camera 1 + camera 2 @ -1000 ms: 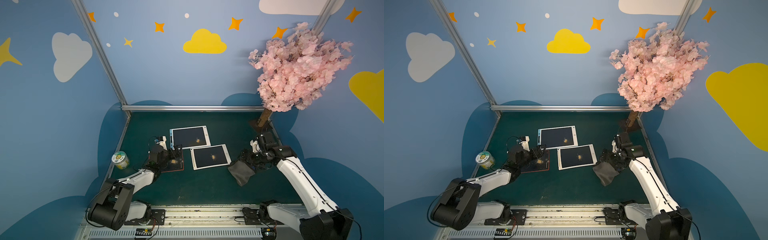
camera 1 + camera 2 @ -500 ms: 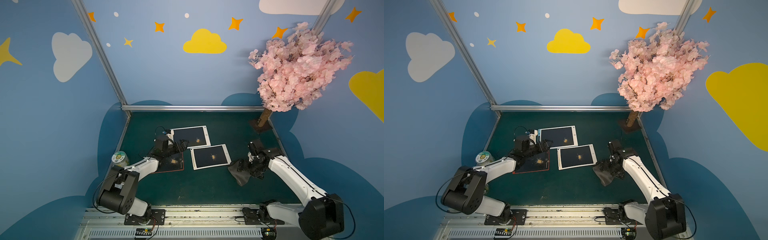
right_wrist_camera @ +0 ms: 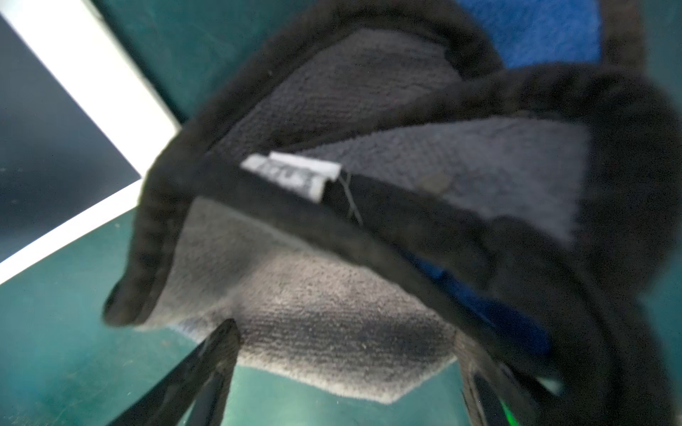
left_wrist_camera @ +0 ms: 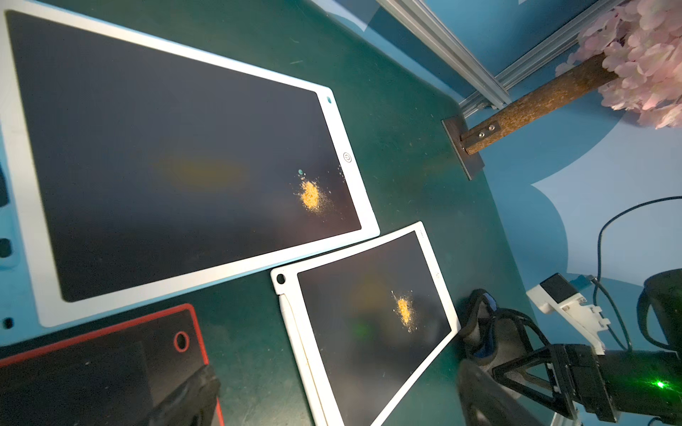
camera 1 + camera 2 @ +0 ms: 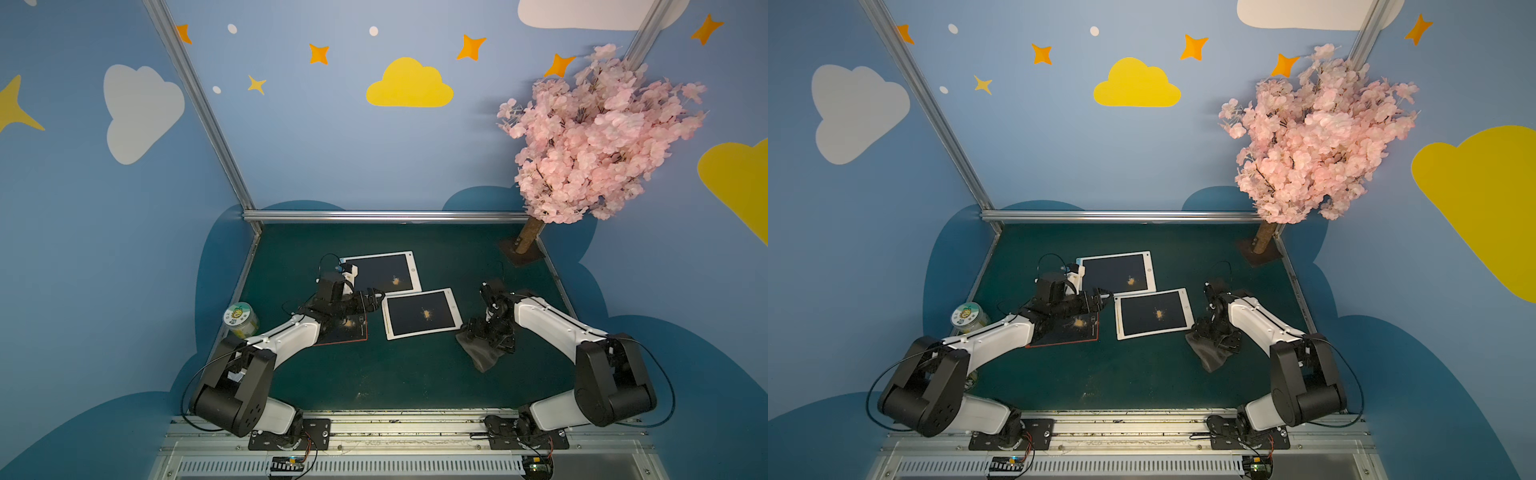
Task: Wipe the drawing tablet
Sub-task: Pick up the cleaning item at the center of the board.
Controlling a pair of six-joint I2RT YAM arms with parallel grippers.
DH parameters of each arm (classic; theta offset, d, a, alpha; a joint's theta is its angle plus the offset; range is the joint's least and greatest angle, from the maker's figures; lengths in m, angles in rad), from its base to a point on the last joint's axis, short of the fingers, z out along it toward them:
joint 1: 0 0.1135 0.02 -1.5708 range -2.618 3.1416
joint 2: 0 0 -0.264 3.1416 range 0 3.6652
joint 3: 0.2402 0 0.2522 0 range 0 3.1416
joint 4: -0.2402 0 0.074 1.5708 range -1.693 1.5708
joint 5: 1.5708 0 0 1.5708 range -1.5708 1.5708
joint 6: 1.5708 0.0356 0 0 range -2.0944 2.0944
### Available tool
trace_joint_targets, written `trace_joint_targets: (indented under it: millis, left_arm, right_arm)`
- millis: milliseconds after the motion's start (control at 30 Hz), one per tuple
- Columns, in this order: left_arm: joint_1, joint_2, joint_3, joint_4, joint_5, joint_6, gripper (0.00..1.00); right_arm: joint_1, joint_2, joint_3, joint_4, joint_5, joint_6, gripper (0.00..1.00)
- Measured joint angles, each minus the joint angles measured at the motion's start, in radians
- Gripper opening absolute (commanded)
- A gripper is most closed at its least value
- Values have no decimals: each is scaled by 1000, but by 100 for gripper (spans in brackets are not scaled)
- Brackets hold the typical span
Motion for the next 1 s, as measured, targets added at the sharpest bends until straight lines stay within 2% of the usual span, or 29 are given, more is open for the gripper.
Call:
trace_joint_targets:
  millis: [200, 300, 433, 533, 633, 667, 700, 867, 1000]
  left_arm:
    - [0, -101, -19, -38, -129, 9, 100]
    - [0, -132, -48, -36, -174, 5, 100]
    - [0, -134, -61, -39, -208, 0, 100]
    - [0, -134, -61, -39, -209, 0, 100]
    - [0, -134, -61, -39, -209, 0, 100]
    - [0, -134, -61, -39, -209, 0, 100]
    - [0, -134, -61, -40, -209, 0, 100]
    - [0, -131, -61, -47, -193, -7, 100]
    - [-8, -130, -61, -46, -174, -10, 99]
  right_arm:
    - [5, 59, -6, 32, 0, 22, 91]
    - [12, 84, -7, 42, 5, 32, 85]
    - [16, 86, -9, 47, 7, 40, 60]
    - [16, 85, -13, 52, 3, 43, 45]
    - [16, 85, -13, 52, -2, 34, 19]
    - [16, 85, -13, 53, -3, 32, 4]
    - [14, 85, -11, 51, -4, 31, 0]
    - [-21, 77, 22, 0, -2, 7, 0]
    - [-40, -4, 131, -92, 34, -21, 0]
